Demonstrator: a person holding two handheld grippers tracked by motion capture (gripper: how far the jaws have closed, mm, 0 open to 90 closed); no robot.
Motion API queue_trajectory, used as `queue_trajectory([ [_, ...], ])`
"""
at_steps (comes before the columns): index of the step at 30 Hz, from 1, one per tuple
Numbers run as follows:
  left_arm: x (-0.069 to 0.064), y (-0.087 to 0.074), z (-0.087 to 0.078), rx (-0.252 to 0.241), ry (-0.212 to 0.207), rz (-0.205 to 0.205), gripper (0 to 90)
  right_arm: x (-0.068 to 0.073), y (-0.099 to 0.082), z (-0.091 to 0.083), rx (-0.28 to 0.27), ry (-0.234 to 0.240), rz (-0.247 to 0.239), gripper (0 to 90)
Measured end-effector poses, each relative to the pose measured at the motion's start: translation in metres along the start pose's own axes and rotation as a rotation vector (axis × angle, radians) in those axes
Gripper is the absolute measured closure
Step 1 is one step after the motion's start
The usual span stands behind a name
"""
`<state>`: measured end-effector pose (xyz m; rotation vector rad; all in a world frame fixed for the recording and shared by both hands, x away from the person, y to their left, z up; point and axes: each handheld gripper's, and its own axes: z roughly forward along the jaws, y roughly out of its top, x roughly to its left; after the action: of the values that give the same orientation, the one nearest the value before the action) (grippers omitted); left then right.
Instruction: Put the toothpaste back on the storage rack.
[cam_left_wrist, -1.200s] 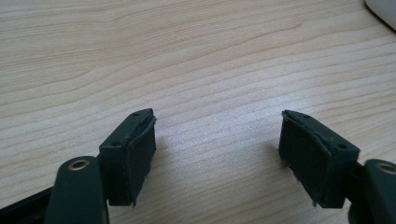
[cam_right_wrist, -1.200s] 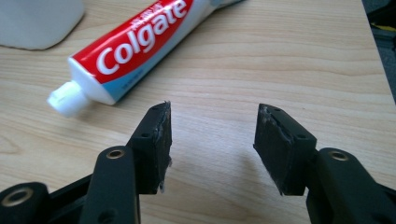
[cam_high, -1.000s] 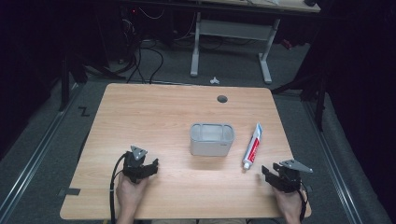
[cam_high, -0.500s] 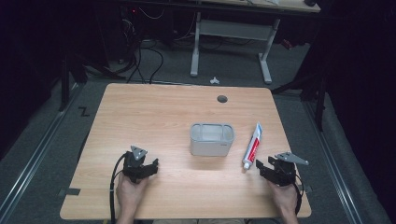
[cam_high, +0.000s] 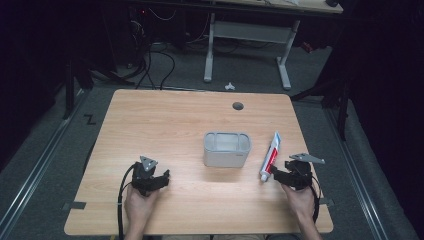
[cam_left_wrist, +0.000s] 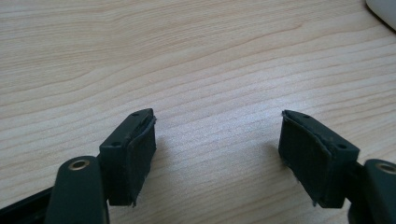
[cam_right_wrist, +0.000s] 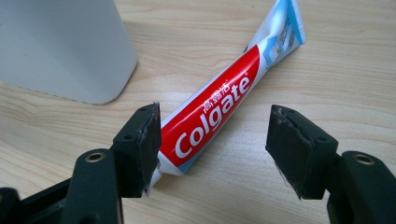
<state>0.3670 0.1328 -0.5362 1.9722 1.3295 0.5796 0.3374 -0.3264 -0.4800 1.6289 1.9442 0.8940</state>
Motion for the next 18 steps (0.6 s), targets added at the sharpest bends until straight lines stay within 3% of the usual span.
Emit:
queue_trajectory([
  [13, 0.000, 0.000, 0.000, 0.000, 0.001, 0.000, 27.9, -0.002, 0.024, 0.011, 0.039, -0.020, 0.031, 34.6],
  [18, 0.000, 0.000, 0.000, 0.001, 0.001, 0.000, 27.9, -0.006, 0.036, 0.019, 0.083, -0.041, 0.049, 34.4],
])
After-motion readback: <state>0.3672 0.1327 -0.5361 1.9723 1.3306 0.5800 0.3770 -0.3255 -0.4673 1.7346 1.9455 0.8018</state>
